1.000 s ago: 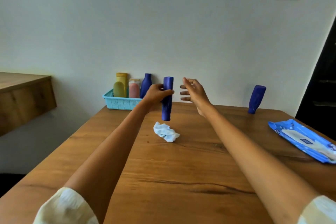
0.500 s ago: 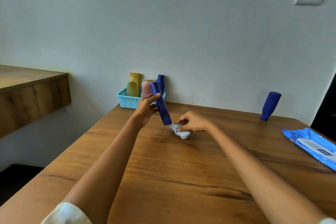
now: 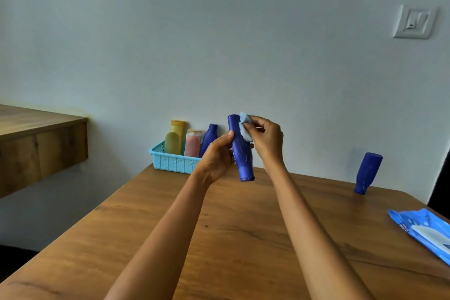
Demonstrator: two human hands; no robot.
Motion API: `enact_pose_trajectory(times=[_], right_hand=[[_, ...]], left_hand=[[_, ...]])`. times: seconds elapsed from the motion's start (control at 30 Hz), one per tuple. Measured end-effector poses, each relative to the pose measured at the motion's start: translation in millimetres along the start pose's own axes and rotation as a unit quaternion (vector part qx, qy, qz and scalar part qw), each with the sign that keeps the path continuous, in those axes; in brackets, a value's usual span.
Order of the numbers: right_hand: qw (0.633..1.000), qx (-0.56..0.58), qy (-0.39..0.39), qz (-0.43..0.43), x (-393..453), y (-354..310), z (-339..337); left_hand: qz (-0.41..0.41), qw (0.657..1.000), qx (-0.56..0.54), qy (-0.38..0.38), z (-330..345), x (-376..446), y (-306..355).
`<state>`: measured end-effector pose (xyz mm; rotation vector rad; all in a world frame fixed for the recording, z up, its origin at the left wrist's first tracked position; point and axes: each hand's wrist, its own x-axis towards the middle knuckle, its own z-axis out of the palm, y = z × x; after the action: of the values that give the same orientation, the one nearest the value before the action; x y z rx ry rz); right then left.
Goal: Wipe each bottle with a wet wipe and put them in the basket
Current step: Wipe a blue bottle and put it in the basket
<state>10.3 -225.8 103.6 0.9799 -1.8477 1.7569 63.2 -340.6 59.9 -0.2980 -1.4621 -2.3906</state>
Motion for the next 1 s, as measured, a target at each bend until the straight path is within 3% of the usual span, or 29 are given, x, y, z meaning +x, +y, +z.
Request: enact_pose_trajectory(times=[0.1, 0.17, 0.23, 0.3, 0.5, 0.6, 0.73, 0.83, 0.9, 1.0], right_hand=[[0.997, -0.047, -0.061, -0.027, 3, 2, -5], [0.989, -0.067, -0.131, 0.013, 7, 2, -13], [0.980, -0.124, -0.150, 0.034, 9, 8, -21], [0.982, -0.148, -0.114, 0.032, 9, 14, -25], [0.996, -0.057, 0.046, -0.044, 7, 11, -13], [0.995, -0.072, -0.003, -0.070, 5, 8, -10], [0.986, -0.132, -0.092, -0.037, 7, 9, -15], [0.990, -0.135, -0.010, -0.030, 8, 12, -18], [0.990, -0.113, 0.040, -0.072, 6, 12, -19], [0.984, -0.120, 0.024, -0.128, 5, 8, -18]], left_hand=[[0.030, 0.999, -0.022, 0.029, -4, 9, -4], [0.033, 0.997, -0.050, 0.039, -10, 13, -6], [0.022, 0.998, -0.051, 0.030, -13, 12, -7], [0.014, 0.999, -0.035, 0.005, -12, 12, -5], [0.019, 0.997, 0.044, -0.061, -6, 15, -4], [0.032, 0.997, 0.056, -0.036, -7, 18, -5], [0.034, 0.994, 0.099, -0.011, -12, 19, -4], [0.024, 0.991, 0.128, -0.038, -6, 16, -7], [0.012, 0.988, 0.145, -0.050, -2, 17, -6], [0.018, 0.988, 0.146, -0.043, -2, 21, -7]])
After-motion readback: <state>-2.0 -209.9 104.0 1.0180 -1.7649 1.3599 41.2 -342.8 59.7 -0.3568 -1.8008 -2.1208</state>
